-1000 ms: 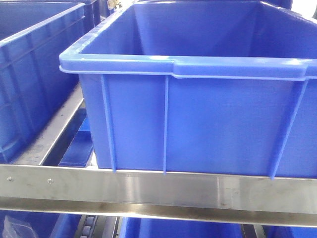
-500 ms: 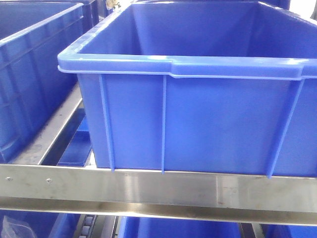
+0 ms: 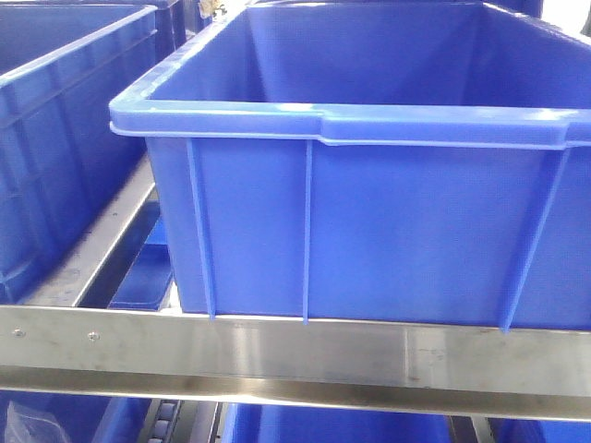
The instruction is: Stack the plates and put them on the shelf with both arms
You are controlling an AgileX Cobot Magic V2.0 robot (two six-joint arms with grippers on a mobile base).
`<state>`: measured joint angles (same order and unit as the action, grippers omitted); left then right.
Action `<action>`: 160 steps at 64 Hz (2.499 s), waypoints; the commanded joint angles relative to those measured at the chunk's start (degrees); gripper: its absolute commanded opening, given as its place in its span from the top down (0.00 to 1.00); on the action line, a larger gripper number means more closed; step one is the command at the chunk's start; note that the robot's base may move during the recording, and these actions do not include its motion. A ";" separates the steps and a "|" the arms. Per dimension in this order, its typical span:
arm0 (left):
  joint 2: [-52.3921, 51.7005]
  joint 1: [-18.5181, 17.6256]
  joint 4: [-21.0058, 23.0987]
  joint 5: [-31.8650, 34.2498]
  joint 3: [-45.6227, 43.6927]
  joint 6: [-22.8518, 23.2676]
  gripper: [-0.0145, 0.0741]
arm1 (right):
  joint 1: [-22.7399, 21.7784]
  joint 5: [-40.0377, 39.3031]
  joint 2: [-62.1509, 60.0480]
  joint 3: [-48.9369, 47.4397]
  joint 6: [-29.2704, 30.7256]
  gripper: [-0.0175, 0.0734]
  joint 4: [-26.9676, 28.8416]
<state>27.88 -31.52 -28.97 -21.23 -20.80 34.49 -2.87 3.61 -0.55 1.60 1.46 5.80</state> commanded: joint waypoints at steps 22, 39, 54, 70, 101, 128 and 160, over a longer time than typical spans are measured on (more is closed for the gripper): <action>0.19 -0.18 -0.74 3.89 -1.76 0.51 0.74 | -0.31 -4.56 -1.33 -0.86 -0.33 0.75 -1.16; 0.19 -0.18 -0.74 3.89 -1.76 0.51 0.74 | -0.31 -4.56 -1.33 -0.86 -0.33 0.75 -1.16; 0.19 -0.18 -0.74 3.73 -1.76 0.51 0.74 | -0.31 -4.56 -1.33 -0.86 -0.33 0.75 -1.16; 0.19 0.24 5.09 3.23 -1.38 -9.89 0.74 | -0.31 -4.57 -1.28 -0.86 -0.33 0.75 -1.16; -10.94 20.86 25.84 23.13 10.10 -35.04 0.74 | -0.31 -4.57 -1.28 -0.86 -0.33 0.75 -1.16; -29.47 28.80 28.25 20.56 22.68 -35.22 0.74 | -0.31 -4.57 -1.26 -0.86 -0.33 0.75 -1.16; -29.31 25.88 28.39 22.03 22.68 -35.89 0.74 | -0.31 -4.57 -1.26 -0.86 -0.33 0.75 -1.16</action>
<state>-0.28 -5.26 -1.13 -4.63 0.54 -1.31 -2.97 3.83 -0.55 1.60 1.00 5.19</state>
